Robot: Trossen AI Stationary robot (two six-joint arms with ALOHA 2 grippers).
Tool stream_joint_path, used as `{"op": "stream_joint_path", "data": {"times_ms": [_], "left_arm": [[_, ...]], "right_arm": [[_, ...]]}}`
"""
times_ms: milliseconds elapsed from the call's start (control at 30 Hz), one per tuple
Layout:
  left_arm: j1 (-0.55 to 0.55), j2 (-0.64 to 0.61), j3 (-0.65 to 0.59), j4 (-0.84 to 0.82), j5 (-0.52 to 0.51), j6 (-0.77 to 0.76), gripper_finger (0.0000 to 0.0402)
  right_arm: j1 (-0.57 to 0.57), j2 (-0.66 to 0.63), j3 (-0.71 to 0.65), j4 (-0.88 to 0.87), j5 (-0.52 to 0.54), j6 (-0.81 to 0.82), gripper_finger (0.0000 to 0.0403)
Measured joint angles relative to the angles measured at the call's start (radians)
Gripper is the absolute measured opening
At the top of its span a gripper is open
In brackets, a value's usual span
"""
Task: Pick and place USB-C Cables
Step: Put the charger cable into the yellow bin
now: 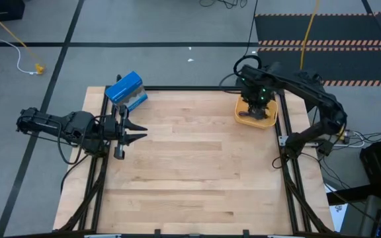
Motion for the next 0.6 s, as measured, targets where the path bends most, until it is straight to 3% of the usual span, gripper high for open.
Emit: {"op": "stream_joint_path", "data": {"times_ms": [333, 600], "left_arm": [[0.000, 0.000, 0.000, -0.009, 0.000, -0.015, 0.0086], [0.000, 0.000, 0.000, -0.010, 0.000, -0.016, 0.0086]], "right_arm": [[-0.044, 0.022, -0.170, 0.020, 0.018, 0.000, 0.0004], [-0.105, 0.019, -0.295, 0.190, 0.080, -0.050, 0.0004]]}}
